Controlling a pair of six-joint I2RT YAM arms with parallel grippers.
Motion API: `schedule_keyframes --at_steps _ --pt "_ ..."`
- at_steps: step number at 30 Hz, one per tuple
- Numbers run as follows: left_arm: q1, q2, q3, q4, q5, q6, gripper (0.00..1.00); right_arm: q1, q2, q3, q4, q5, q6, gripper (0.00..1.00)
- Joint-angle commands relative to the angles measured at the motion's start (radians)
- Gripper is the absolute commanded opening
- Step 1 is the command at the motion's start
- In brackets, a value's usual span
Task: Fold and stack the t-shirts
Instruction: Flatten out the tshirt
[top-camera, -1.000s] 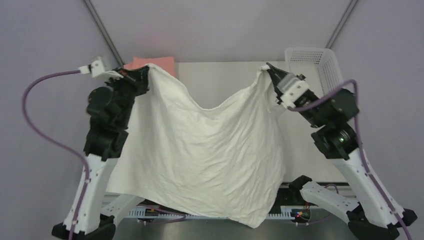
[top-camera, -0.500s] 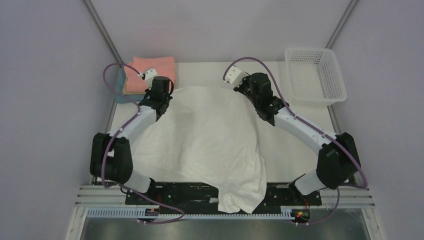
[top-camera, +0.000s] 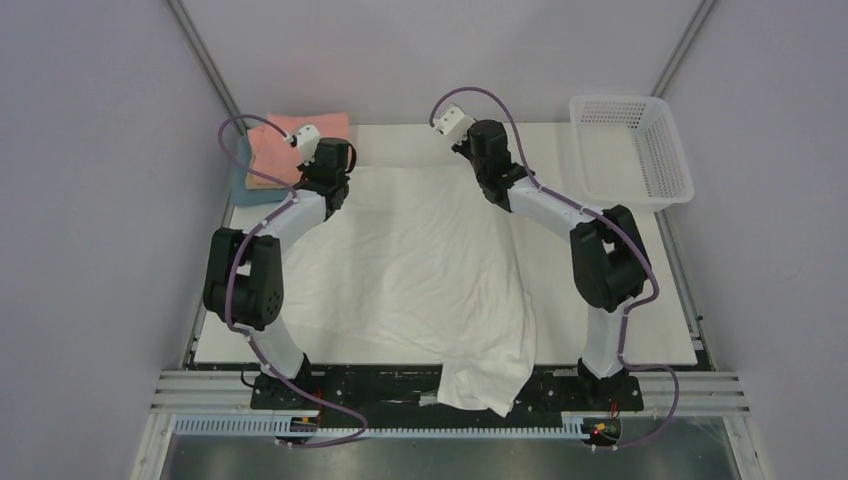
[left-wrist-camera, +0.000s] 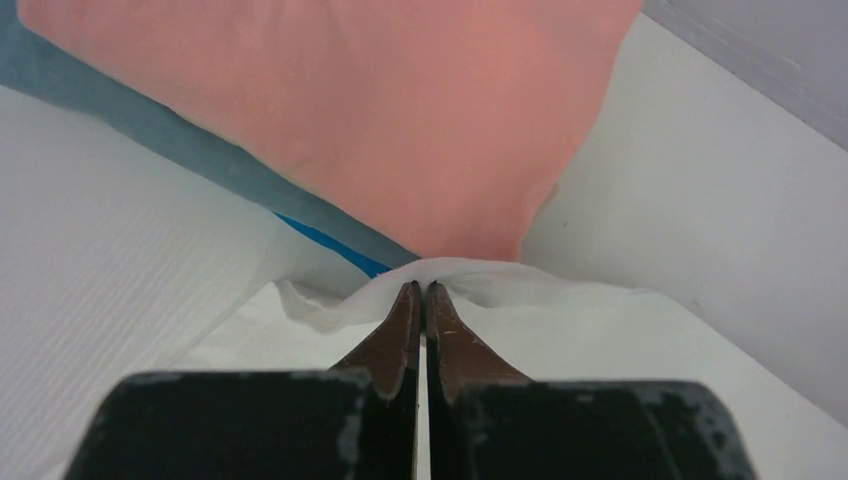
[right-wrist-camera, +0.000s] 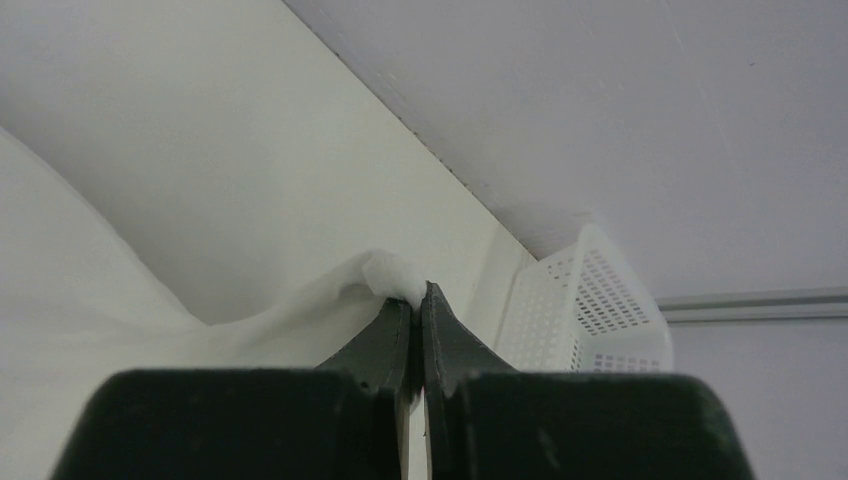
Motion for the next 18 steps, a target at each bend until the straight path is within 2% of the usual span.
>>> schedule_keyframes --at_steps 1,5,6,8,10,11,12,13,18 --pt "0.006 0.014 0.049 0.049 -0.147 -0.048 0.02 -0.031 0.129 0.151 0.106 -0.105 0.033 0.00" --pt "0.006 0.029 0.086 -0.003 -0.180 -0.042 0.02 -0.040 0.285 0.312 0.050 -0.189 0.006 0.08" --pt "0.006 0.035 0.099 -0.024 -0.180 -0.043 0.09 -0.041 0.324 0.348 0.029 -0.218 -0.002 0.10" --pt "0.006 0.043 0.123 -0.055 -0.164 -0.043 0.38 -0.045 0.385 0.438 -0.001 -0.227 0.021 0.14" --pt "0.005 0.035 0.138 -0.076 -0.125 -0.044 0.59 -0.050 0.417 0.495 -0.045 -0.286 0.037 0.20" --pt "0.005 0.024 0.142 -0.085 -0.095 -0.044 0.63 -0.052 0.412 0.498 -0.061 -0.322 0.049 0.38" --pt "0.003 0.008 0.141 -0.085 -0.049 -0.038 0.68 -0.052 0.396 0.483 -0.064 -0.333 0.077 0.74" --pt "0.002 -0.009 0.141 -0.087 -0.011 -0.029 0.74 -0.052 0.363 0.458 -0.060 -0.336 0.106 0.96" --pt "-0.033 -0.148 0.089 -0.095 0.119 -0.022 0.78 -0.063 0.138 0.262 -0.093 -0.238 0.299 0.98"
